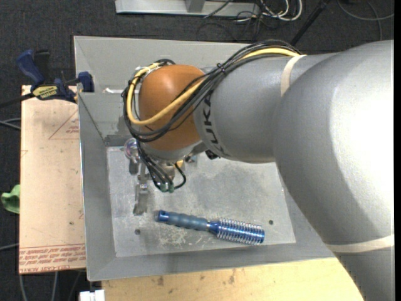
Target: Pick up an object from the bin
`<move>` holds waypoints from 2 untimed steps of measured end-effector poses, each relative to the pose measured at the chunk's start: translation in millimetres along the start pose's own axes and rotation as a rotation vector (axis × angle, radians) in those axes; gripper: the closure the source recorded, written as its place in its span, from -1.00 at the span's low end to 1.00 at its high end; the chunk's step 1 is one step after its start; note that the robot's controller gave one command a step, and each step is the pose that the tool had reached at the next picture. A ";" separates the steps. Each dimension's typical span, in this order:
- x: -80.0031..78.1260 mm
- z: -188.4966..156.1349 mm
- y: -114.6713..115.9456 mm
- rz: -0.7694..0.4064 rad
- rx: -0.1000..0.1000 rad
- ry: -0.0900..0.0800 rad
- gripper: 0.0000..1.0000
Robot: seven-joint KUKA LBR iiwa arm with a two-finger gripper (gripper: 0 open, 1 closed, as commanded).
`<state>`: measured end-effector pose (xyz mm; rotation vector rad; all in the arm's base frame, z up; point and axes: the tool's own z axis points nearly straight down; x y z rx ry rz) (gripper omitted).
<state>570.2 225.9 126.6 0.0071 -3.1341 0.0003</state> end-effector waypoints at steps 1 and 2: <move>71.9 -22.8 -35.3 -0.017 0.001 -0.003 -1.00; 72.7 59.5 -105.5 0.274 0.001 -0.003 -1.00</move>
Offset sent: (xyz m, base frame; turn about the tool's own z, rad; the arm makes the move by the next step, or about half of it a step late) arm -0.0695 -0.0352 0.0232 -0.0167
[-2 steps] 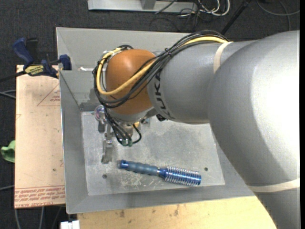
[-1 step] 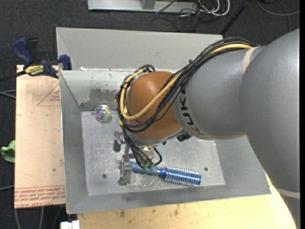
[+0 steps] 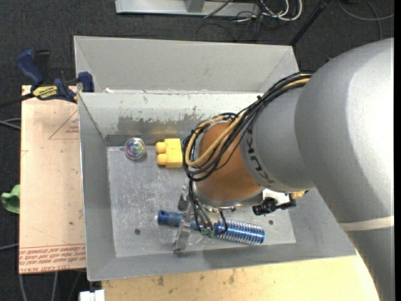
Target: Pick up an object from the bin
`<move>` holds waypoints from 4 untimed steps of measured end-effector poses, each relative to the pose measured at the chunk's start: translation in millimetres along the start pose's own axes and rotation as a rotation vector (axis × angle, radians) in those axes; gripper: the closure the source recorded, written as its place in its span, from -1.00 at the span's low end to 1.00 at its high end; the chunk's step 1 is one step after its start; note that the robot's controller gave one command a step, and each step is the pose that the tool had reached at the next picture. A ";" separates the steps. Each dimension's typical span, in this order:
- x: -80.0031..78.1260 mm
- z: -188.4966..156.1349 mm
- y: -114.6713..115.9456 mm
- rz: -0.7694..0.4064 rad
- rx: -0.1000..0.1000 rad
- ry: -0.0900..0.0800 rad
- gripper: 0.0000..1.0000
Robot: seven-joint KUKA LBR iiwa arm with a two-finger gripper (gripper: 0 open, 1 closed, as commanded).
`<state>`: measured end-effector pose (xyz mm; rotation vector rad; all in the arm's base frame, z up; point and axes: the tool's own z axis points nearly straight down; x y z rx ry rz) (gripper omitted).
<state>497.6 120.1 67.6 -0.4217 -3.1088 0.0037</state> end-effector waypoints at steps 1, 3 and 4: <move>-0.6 -2.3 2.5 -0.001 -0.004 -0.003 1.00; -90.0 -3.9 -33.2 0.025 -0.005 -0.011 1.00; -130.5 -11.4 2.7 -0.811 -0.003 -0.010 1.00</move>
Offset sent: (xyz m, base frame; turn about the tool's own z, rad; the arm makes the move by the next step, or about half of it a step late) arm 0.0000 0.0000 0.0000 0.0000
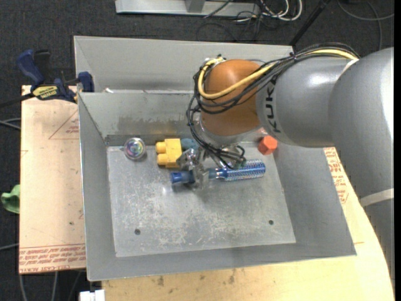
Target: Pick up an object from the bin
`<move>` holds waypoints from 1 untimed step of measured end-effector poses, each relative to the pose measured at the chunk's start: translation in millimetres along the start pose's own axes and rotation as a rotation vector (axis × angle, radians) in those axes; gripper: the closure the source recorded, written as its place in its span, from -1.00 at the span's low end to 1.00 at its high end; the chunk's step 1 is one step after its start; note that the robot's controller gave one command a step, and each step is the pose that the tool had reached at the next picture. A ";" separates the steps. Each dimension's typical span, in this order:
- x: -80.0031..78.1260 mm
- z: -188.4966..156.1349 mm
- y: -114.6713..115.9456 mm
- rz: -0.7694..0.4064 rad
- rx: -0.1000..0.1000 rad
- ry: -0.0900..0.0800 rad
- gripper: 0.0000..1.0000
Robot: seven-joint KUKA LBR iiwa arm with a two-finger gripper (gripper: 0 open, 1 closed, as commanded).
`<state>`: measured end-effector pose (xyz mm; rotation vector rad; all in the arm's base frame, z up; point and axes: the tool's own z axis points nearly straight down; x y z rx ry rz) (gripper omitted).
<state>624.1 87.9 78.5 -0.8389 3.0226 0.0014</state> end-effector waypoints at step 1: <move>-5.0 8.1 47.7 -0.715 -0.003 0.002 1.00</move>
Offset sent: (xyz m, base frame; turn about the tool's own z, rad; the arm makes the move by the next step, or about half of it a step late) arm -0.0205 0.0423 -0.0085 -0.7195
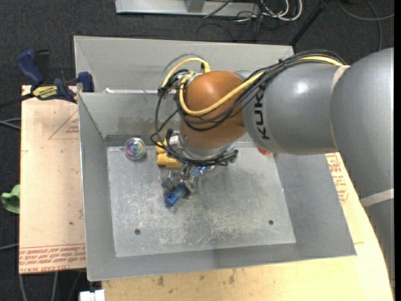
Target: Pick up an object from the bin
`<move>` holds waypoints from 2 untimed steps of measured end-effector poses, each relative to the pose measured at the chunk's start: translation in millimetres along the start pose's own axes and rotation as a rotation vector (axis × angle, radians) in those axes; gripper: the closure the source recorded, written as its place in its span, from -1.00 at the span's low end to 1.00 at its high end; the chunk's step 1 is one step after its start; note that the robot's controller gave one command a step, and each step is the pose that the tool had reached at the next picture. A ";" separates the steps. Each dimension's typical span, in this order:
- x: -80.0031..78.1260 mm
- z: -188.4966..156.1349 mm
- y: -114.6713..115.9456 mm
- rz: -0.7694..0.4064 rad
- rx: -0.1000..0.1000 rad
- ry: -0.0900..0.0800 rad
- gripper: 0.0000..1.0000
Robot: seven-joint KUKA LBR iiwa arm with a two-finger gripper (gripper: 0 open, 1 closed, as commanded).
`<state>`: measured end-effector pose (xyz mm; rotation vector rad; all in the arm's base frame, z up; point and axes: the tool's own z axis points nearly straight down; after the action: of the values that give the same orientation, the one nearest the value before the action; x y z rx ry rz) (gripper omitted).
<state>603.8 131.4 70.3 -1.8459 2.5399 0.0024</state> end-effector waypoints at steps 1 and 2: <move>35.2 -1.9 -22.6 -0.637 -0.017 0.002 1.00; 14.4 0.6 -40.1 -0.989 -0.001 -0.002 1.00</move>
Offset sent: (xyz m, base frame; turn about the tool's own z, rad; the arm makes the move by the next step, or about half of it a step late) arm 0.0135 -0.0412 0.0024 -0.6494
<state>637.6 105.3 69.7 -2.8289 1.3594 0.0041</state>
